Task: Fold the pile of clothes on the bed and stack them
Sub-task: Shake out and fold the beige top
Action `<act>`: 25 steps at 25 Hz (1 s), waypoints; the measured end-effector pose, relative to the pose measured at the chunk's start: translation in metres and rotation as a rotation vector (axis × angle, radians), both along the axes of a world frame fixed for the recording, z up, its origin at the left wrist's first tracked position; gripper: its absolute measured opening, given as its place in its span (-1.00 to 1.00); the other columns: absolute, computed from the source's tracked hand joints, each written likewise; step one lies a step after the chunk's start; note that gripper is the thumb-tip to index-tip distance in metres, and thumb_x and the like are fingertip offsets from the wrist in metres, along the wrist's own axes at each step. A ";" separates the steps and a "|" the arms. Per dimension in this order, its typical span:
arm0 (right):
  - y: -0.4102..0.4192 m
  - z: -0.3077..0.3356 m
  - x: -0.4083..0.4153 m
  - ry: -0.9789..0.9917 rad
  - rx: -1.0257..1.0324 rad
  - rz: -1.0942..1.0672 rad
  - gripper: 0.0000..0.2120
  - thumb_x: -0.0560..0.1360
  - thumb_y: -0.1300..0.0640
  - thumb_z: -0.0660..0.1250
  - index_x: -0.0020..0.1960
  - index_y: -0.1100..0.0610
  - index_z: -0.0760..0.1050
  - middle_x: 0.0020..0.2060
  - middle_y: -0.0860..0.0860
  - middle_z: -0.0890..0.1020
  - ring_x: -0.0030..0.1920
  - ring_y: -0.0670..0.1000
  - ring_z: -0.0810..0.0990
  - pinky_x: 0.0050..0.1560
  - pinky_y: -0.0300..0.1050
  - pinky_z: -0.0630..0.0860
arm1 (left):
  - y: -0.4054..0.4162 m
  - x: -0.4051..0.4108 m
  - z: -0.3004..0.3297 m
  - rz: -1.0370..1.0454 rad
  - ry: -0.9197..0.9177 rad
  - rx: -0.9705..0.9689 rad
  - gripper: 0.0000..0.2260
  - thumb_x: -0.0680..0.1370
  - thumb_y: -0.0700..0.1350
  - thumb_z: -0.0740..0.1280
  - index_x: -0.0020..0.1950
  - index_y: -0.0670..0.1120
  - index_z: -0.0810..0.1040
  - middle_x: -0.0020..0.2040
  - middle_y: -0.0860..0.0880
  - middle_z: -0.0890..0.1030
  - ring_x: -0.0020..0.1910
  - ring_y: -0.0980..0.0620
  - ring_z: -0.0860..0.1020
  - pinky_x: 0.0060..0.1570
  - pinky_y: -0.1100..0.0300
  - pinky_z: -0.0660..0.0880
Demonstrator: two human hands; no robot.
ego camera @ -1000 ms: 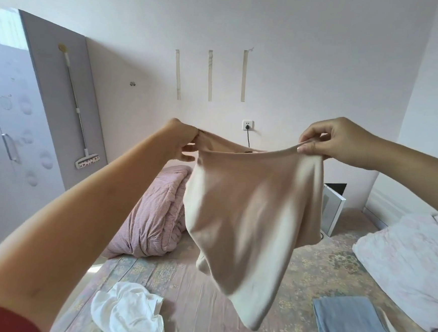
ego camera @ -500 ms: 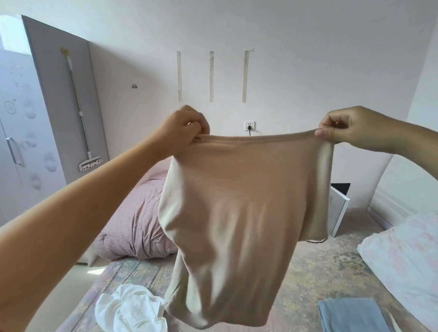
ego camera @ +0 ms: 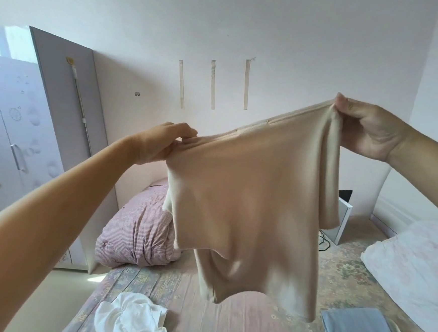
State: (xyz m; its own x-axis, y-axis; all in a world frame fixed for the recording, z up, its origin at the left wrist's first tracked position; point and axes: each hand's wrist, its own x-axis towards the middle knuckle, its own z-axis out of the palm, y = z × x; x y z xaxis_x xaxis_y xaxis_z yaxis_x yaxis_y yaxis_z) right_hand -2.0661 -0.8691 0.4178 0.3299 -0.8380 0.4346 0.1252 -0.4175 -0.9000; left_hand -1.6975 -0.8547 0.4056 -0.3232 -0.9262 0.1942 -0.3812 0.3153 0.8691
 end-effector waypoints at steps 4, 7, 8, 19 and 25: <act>0.000 0.000 0.000 0.083 -0.056 -0.114 -0.45 0.00 -0.23 0.63 -0.19 0.03 0.52 -0.29 -0.08 0.61 -0.28 -0.13 0.58 -0.23 -0.28 0.55 | -0.003 0.011 0.000 -0.090 0.030 -0.078 -0.52 0.14 0.26 0.58 -0.26 -0.08 0.55 -0.33 0.04 0.50 -0.33 0.14 0.47 -0.33 0.36 0.44; 0.005 -0.004 -0.003 0.453 -0.239 -0.286 -0.44 0.05 -0.37 0.54 -0.18 0.02 0.56 -0.24 -0.07 0.60 -0.21 -0.14 0.54 -0.15 -0.33 0.47 | 0.004 0.012 0.004 -0.211 0.289 -0.035 -0.66 0.21 0.11 0.59 -0.18 -0.09 0.67 -0.19 -0.01 0.66 -0.20 0.10 0.62 -0.18 0.27 0.56; 0.007 -0.003 -0.002 0.574 -0.267 -0.313 -0.50 0.14 -0.33 0.52 -0.15 0.03 0.58 -0.21 -0.06 0.61 -0.18 -0.13 0.54 -0.11 -0.33 0.46 | 0.007 0.013 0.006 -0.239 0.334 -0.017 -0.76 0.26 -0.01 0.55 -0.16 -0.10 0.70 -0.16 -0.03 0.68 -0.17 0.08 0.64 -0.15 0.26 0.57; -0.006 -0.037 0.009 0.792 -0.299 -0.464 -0.82 0.49 0.35 0.35 -0.05 0.16 0.38 -0.25 0.05 0.50 -0.21 0.04 0.46 -0.23 -0.35 0.42 | -0.003 0.003 -0.001 0.164 -0.310 -0.480 -0.88 0.52 -0.25 0.39 -0.15 -0.05 0.54 -0.30 -0.07 0.47 -0.43 0.19 0.36 -0.37 0.38 0.31; -0.017 -0.054 0.006 0.993 -0.230 -0.530 -0.78 0.52 0.24 0.34 -0.29 0.17 0.47 -0.40 0.01 0.44 -0.29 0.00 0.38 -0.28 -0.21 0.27 | -0.012 0.011 -0.020 0.034 -0.125 -0.182 -0.88 0.53 -0.10 0.37 -0.17 -0.05 0.48 -0.27 0.00 0.46 -0.30 0.12 0.43 -0.27 0.24 0.41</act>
